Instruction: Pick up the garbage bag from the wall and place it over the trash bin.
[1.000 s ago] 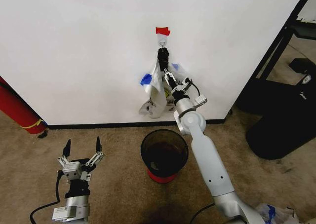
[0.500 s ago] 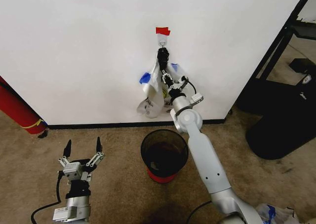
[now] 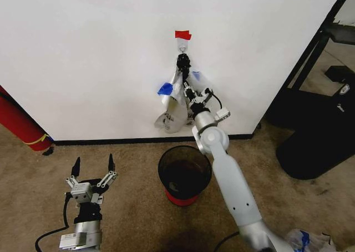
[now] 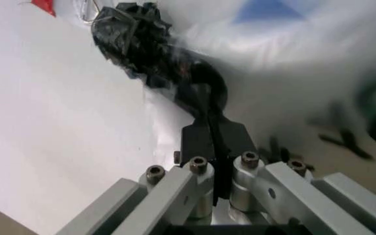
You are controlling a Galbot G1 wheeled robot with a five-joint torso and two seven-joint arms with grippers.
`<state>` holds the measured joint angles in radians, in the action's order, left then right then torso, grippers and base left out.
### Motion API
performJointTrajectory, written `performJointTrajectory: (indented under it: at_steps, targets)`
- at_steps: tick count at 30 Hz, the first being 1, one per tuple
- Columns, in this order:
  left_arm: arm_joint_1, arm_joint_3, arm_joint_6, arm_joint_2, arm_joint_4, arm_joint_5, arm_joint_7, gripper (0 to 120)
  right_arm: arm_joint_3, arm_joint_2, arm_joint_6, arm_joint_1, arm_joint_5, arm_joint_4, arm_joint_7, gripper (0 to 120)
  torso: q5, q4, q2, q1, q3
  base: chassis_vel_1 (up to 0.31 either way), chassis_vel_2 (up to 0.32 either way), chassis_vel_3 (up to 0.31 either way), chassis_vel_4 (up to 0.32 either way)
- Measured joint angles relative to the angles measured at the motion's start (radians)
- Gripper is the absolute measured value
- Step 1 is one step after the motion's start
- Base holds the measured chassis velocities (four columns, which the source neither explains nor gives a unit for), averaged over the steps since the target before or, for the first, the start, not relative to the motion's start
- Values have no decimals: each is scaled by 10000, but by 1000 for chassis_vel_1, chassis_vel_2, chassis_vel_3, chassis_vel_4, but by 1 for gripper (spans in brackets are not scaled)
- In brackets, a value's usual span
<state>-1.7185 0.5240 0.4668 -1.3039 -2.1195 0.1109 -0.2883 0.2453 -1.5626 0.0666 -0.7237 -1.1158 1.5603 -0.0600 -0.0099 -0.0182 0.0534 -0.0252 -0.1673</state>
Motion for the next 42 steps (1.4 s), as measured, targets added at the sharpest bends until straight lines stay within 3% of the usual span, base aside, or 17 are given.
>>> performJointTrajectory:
  at_steps: [14,23,28,42]
  targets:
    - [15,-121,105,71,35,34,58,100,72,308,-14,-1810,700,1643,21,0,0,2,0,1,0,0,0,0,0]
    - [207,-247,186,186,181,233,162,100,308,936,-23,-3824,2332,3629,4,0,0,1,-2,1,1,0,0,0,0]
    - [418,-303,187,325,256,457,216,100,485,1062,-389,-5507,3608,4775,-211,0,0,1,-1,1,1,0,0,0,0]
    - [629,-411,335,523,370,750,402,100,1104,908,-1885,-8413,6132,6038,-1034,0,-1,1,-1,0,0,0,0,0,0]
